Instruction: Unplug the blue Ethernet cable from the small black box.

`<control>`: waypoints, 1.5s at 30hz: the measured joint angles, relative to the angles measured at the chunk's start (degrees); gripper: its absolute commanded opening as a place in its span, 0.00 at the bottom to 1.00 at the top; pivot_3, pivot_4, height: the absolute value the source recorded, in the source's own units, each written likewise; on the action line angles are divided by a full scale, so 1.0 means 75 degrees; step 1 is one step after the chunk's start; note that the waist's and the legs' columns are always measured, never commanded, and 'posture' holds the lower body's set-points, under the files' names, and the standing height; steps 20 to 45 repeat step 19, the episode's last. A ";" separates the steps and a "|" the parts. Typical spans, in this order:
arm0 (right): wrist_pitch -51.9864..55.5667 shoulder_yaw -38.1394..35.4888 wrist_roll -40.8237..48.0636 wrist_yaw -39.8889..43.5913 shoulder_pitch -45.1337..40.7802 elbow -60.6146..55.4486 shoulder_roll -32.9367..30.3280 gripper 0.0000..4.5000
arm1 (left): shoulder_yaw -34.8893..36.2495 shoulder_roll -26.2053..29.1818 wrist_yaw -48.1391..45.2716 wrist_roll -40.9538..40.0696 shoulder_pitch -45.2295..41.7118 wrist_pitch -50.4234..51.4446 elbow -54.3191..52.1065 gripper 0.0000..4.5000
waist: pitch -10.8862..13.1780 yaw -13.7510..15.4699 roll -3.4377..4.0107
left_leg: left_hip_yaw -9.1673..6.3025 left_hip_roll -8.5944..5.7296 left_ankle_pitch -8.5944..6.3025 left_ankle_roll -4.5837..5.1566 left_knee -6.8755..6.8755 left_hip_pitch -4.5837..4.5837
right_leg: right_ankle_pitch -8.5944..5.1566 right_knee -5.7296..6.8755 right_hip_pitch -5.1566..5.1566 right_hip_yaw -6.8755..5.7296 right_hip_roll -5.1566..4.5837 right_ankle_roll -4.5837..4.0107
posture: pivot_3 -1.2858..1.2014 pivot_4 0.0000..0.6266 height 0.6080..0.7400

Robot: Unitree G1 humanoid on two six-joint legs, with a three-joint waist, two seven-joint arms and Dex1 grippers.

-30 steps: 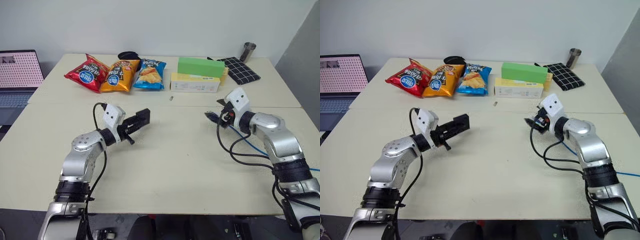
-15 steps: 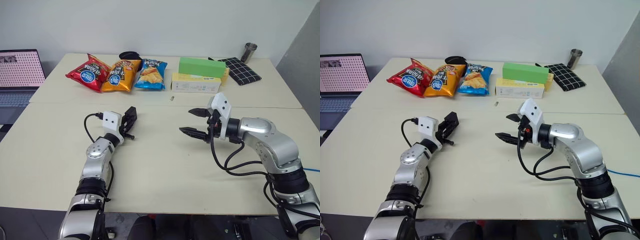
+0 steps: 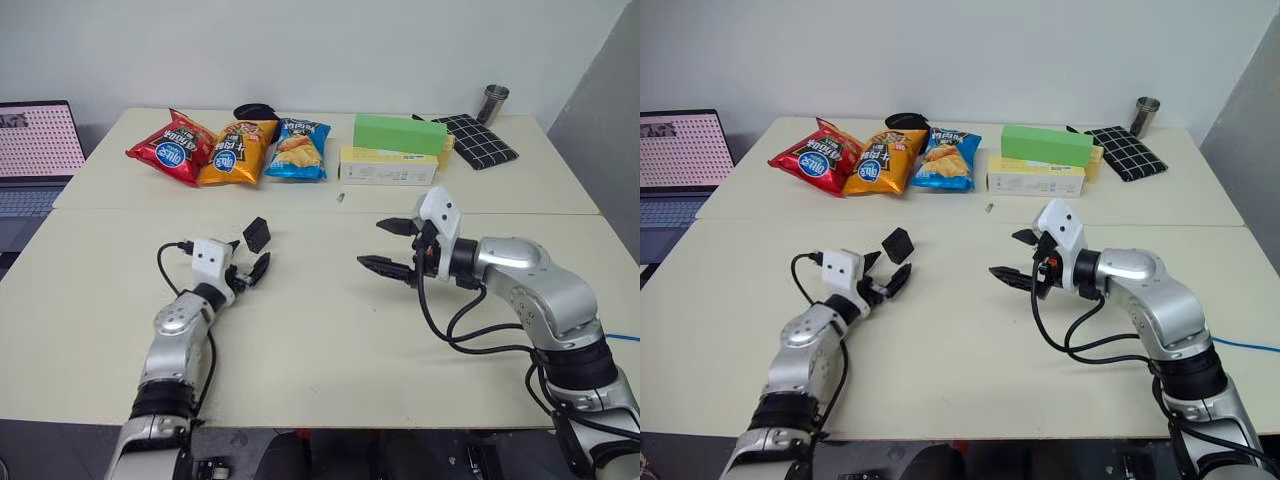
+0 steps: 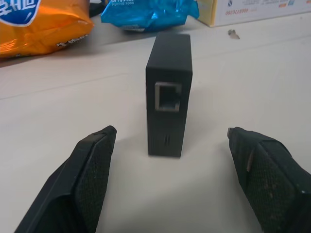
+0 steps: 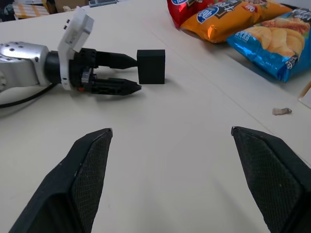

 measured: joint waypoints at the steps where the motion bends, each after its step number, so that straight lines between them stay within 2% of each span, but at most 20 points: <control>1: 0.0008 -0.0016 0.0005 -0.0015 0.0062 -0.0027 -0.0014 0.92 | -0.0022 0.0167 -0.0040 0.0018 0.0225 0.0231 -0.0345 0.85 | 0.0000 0.0003 0.0000 | -0.0004 0.0000 0.0000 0.0000 0.0000 -0.0001 | 0.0000 -0.0001 0.0000 -0.0002 0.0000 0.0000 | 0.52 0.24 1.00; 5: 0.0069 -0.0313 0.0130 0.0010 0.0455 -0.0216 -0.0228 0.92 | -0.0062 0.1064 -0.0440 -0.0029 0.0925 0.1321 -0.1760 0.85 | 0.0001 0.0046 -0.0002 | -0.0008 -0.0008 -0.0001 0.0001 0.0002 -0.0003 | 0.0000 -0.0004 0.0006 -0.0003 -0.0006 0.0000 | 0.52 0.24 1.00; 12: 0.0121 -0.1264 0.0378 0.0481 0.1311 -0.0286 -0.1490 0.92 | 0.0530 0.2636 -0.1640 -0.0790 0.1095 0.2545 -0.3434 0.85 | 0.0004 0.0033 0.0003 | -0.0006 -0.0008 -0.0014 0.0025 -0.0003 0.0004 | 0.0000 -0.0011 0.0013 -0.0002 -0.0004 0.0000 | 0.52 0.24 1.00; 17: 0.0101 -0.1656 0.0390 0.0672 0.1594 -0.0198 -0.1887 0.92 | 0.0725 0.3067 -0.2159 -0.1213 0.1100 0.3052 -0.3868 0.85 | 0.0004 0.0019 0.0004 | -0.0005 -0.0005 -0.0015 0.0026 -0.0006 0.0005 | 0.0000 -0.0011 0.0014 0.0000 0.0000 0.0000 | 0.52 0.24 1.00; 45: 0.0069 -0.1753 0.0389 0.0682 0.1646 -0.0155 -0.1925 0.92 | 0.0766 0.3121 -0.2256 -0.1340 0.1097 0.3163 -0.3931 0.85 | 0.0004 0.0024 0.0004 | -0.0004 -0.0006 -0.0015 0.0027 -0.0005 0.0005 | 0.0000 -0.0012 0.0014 0.0001 0.0000 0.0000 | 0.52 0.24 1.00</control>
